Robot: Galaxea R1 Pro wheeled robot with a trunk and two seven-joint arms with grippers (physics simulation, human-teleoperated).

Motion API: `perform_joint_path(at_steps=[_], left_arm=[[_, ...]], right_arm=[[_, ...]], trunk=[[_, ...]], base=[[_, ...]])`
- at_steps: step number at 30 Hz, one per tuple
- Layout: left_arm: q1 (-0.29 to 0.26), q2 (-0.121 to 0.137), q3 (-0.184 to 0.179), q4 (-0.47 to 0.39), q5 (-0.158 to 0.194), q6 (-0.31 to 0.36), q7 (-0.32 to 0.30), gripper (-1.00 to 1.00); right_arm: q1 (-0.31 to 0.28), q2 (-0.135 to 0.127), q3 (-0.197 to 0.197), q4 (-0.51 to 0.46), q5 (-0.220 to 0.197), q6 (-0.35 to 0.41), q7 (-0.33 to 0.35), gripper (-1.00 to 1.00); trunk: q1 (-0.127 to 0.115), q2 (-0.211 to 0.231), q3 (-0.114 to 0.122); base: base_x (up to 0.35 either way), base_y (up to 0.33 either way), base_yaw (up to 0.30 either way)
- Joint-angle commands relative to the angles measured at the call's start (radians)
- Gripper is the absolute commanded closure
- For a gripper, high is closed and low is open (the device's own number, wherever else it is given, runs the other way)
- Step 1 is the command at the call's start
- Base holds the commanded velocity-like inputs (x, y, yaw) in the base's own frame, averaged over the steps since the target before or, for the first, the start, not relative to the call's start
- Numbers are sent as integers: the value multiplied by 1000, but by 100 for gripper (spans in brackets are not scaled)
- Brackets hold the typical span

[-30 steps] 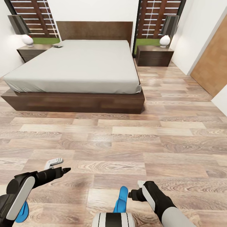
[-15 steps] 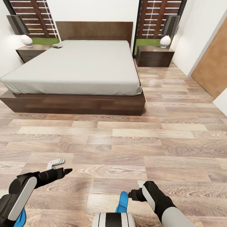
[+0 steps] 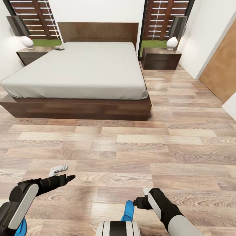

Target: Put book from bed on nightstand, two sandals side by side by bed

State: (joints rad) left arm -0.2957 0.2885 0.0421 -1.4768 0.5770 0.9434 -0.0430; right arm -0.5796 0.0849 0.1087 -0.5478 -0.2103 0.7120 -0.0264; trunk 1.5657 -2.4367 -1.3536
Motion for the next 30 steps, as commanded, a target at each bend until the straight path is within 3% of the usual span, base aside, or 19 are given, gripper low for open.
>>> perform_joint_path(at_steps=[1, 30], left_arm=[[0, 0, 1, 0, -3, 5, -5, -100], [-1, 0, 1, 0, -2, 5, -5, -100]], right_arm=[[0, -1, 3, -1, -5, 4, -3, -100], [0, -1, 4, -1, -5, 3, -1, -100]], trunk=[[0, 0, -1], [0, 0, -1]], base=[[5, 43, 0], [1, 9, 0]])
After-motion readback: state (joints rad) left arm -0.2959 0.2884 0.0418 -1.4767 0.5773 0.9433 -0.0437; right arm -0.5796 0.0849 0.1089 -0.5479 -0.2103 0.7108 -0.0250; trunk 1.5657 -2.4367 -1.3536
